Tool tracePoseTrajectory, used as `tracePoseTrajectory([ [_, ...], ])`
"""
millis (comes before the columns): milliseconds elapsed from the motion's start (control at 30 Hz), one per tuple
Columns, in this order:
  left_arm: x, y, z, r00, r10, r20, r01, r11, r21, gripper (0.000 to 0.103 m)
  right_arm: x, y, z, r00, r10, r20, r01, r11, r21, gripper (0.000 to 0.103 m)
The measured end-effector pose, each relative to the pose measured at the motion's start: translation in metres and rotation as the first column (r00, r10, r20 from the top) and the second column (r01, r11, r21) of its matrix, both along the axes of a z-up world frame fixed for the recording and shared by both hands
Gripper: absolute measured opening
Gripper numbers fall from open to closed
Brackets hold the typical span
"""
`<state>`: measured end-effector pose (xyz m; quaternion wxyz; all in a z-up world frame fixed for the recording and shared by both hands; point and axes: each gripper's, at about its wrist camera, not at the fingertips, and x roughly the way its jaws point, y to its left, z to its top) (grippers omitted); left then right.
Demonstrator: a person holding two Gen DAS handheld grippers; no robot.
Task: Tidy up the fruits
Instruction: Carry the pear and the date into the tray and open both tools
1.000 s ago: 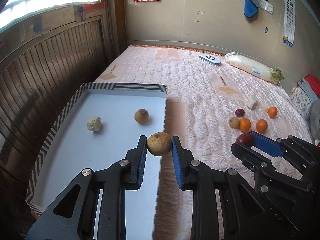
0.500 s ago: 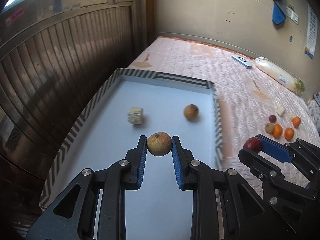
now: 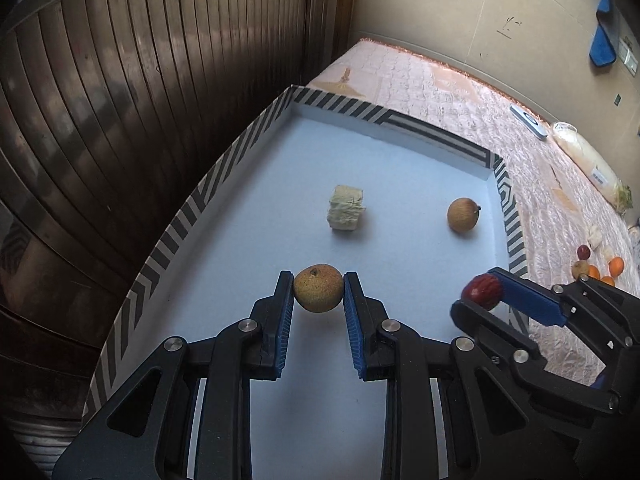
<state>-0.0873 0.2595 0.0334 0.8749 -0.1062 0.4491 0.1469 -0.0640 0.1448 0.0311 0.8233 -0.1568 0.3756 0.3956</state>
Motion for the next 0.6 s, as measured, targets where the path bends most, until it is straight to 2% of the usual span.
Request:
tracePoseTrajectory([
  [267,0.006,0.008,-0.007,0.999,0.026,-0.034,-0.026,1.000,-0.002,0.024,0.002,0.022,-0.015,0.999,0.044,-0.013,-0.045,0.997,-0.060,0.027],
  [433,0.008,0.012,-0.011,0.998,0.041,-0.051,-0.042,0.999,-0.007,0.025,0.005,0.024,-0.020,0.999,0.042,-0.017,-0.042,0.998,-0.048,0.027],
  [500,0.009,0.012,-0.011,0.998,0.039,-0.053,-0.039,0.999,-0.010,0.028,0.006,0.023,-0.022,0.999,0.040,-0.027,-0.041,0.998,-0.045,0.032],
  [567,0.010,0.010,-0.010,0.998,0.042,-0.049,-0.043,0.999,-0.001,0.054,0.005,0.021,-0.020,0.999,0.040,-0.023,-0.041,0.999,-0.024,0.042],
  [600,0.009,0.010,-0.009,0.998,0.047,-0.039,-0.047,0.999,0.006,0.058,0.005,0.021,-0.020,0.999,0.040,-0.024,-0.040,0.999,-0.011,0.045],
])
